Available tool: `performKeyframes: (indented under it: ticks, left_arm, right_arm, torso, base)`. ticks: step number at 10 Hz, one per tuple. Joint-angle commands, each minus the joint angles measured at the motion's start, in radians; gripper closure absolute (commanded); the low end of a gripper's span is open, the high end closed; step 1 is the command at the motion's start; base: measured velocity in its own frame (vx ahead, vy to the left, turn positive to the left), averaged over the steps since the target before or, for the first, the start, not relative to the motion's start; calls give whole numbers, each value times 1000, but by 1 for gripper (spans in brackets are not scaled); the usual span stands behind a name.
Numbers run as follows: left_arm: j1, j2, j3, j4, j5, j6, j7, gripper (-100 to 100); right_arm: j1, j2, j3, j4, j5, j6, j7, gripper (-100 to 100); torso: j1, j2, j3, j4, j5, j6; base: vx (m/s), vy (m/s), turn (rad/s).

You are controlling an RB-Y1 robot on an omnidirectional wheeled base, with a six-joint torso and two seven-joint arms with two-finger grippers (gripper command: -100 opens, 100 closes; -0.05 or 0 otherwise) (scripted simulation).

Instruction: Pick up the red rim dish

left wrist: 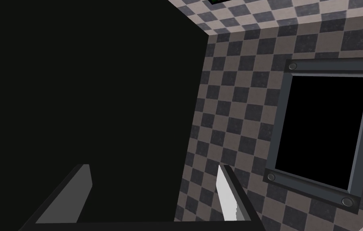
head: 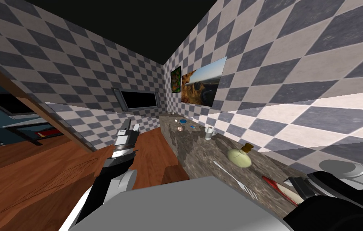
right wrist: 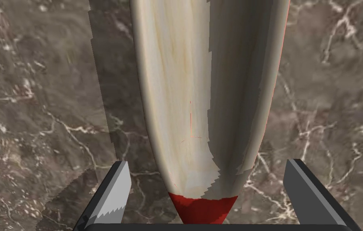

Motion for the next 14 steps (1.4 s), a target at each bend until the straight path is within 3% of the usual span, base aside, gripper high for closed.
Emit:
performKeyframes:
  ticks: [1,9,10,12,13,14]
  left_arm:
    - [0,0,0,0,0,0,0,0]
    - [0,0,0,0,0,0,0,0]
    - [0,0,0,0,0,0,0,0]
    - [0,0,0,0,0,0,0,0]
    - [0,0,0,0,0,0,0,0]
    - [0,0,0,0,0,0,0,0]
  right_arm:
    - [-19,17,0,44,18,-17,22,-100]
    - [-19,17,0,44,18,-17,22,-100]
    - [12,-33,12,-6,-32,33,12,-100]
    - [12,-38,12,-55,-32,78,12,-100]
    - [44,-93,24,-105,-82,121,2,-100]
    - [44,-93,24,-151,-82,158,2,-100]
  torso:
    - [0,0,0,0,0,0]
    - [-3,2,1,0,0,-1]
    - [-3,2,1,0,0,-1]
    - [-4,3,2,1,0,-1]
    - [-3,2,1,0,-1,-1]
    - [-4,3,1,0,0,-2]
  base:
    - [59,64,-198]
    - [-1,-1,4]
    - [-29,-32,99]
    - [-17,-19,58]
    - [-27,-30,92]
    - [-22,-25,76]
